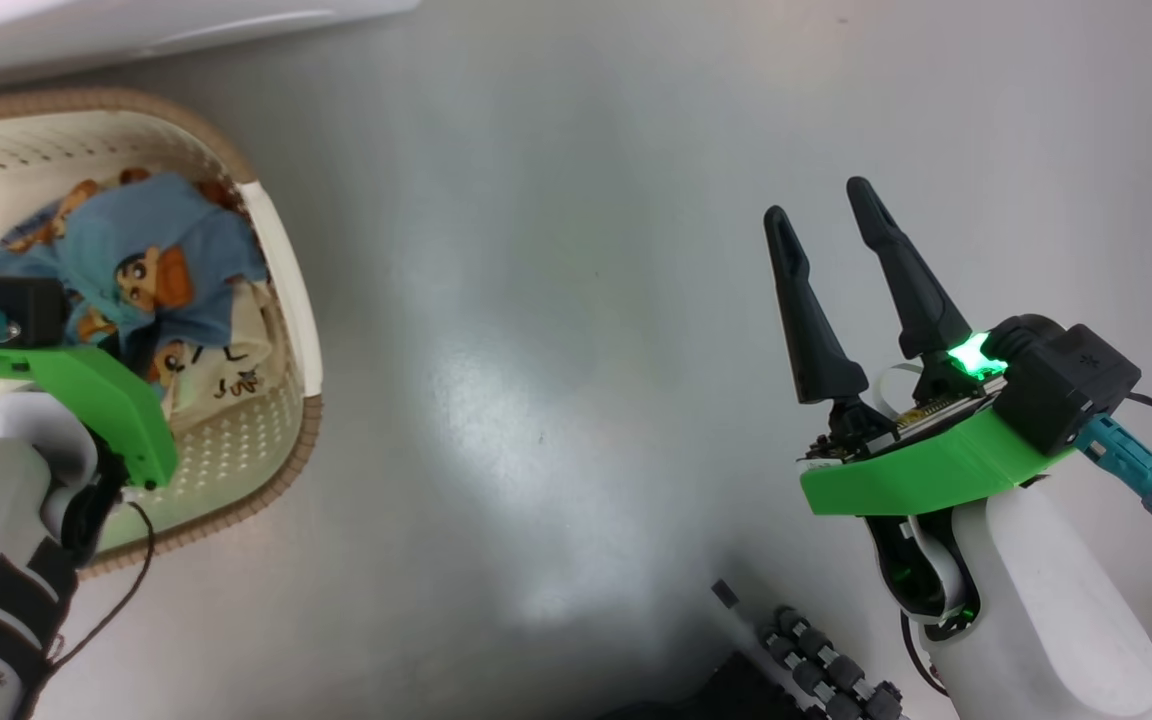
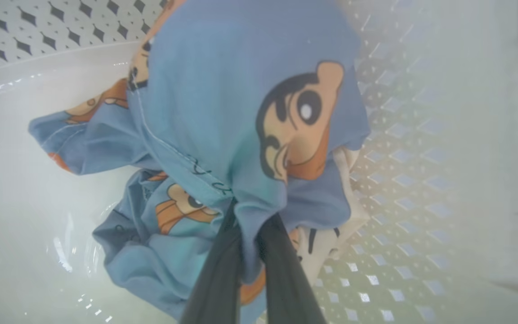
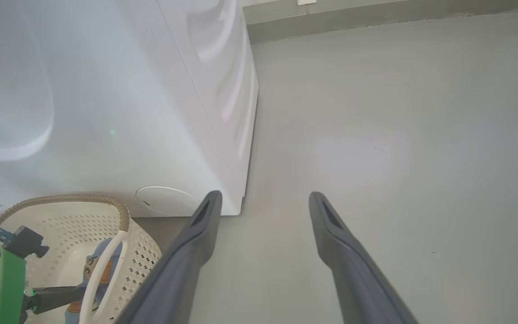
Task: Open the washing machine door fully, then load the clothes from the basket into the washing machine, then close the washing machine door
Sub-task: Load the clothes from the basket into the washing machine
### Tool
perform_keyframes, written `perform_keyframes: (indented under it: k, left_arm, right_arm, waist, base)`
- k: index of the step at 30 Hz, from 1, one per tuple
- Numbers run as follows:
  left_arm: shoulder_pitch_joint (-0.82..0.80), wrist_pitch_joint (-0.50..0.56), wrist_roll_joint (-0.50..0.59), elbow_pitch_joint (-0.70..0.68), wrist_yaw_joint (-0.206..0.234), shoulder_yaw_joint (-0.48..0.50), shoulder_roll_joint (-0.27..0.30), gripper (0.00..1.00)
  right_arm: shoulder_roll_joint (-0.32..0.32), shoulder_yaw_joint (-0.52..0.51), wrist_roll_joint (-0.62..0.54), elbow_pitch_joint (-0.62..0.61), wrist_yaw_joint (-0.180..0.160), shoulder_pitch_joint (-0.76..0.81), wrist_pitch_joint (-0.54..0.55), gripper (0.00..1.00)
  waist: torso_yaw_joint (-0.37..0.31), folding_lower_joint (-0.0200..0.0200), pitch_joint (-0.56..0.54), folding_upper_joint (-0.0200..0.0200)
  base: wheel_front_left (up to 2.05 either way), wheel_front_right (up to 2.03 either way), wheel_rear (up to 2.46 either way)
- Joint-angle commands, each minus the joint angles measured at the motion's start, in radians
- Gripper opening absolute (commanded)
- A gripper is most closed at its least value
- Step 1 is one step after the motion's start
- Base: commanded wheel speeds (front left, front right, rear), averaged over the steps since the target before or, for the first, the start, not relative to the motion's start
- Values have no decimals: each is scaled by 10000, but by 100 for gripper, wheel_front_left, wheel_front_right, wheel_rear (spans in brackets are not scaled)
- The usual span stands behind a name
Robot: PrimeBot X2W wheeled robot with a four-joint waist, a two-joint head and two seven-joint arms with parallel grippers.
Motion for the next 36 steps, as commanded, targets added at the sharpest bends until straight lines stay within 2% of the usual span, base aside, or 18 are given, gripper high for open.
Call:
perform_keyframes:
  k: [1,7,13,19,27,36]
  left_arm:
    - [13,-157,-151,-110,6,134,250,0]
    - [296,-887,-767,-91,6,108,60,0]
    - [938,-1585,-1310,-252,6,129,-130,0]
    - [1587,-1799,-1383,-674,6,321,-216,0]
    - [2747,-1807,33,-1641,6,2114,-398,0]
    - [4371,-1808,2296,-2969,6,4639,-827,0]
  right_arm:
    - [-5,115,-59,-187,44,380,-80,100]
    - [-5,16,-120,-116,44,301,-80,100]
    - [-5,-129,-224,142,44,329,-80,100]
    - [-5,-284,-285,435,44,623,-80,100]
    - [-130,-533,-276,726,44,1201,-80,100]
    - [-434,-749,-137,928,44,1960,-80,100]
  waist:
    - [98,0,-124,0]
    - [309,0,-770,0]
    - [623,0,-1871,0]
    - [1058,0,-3080,0]
    - [1549,0,-4468,0]
    - [1916,0,-5754,0]
  base:
    - [0,0,0]
    - [0,0,0]
    - [0,0,0]
    - [0,0,0]
    - [0,0,0]
    - [0,0,0]
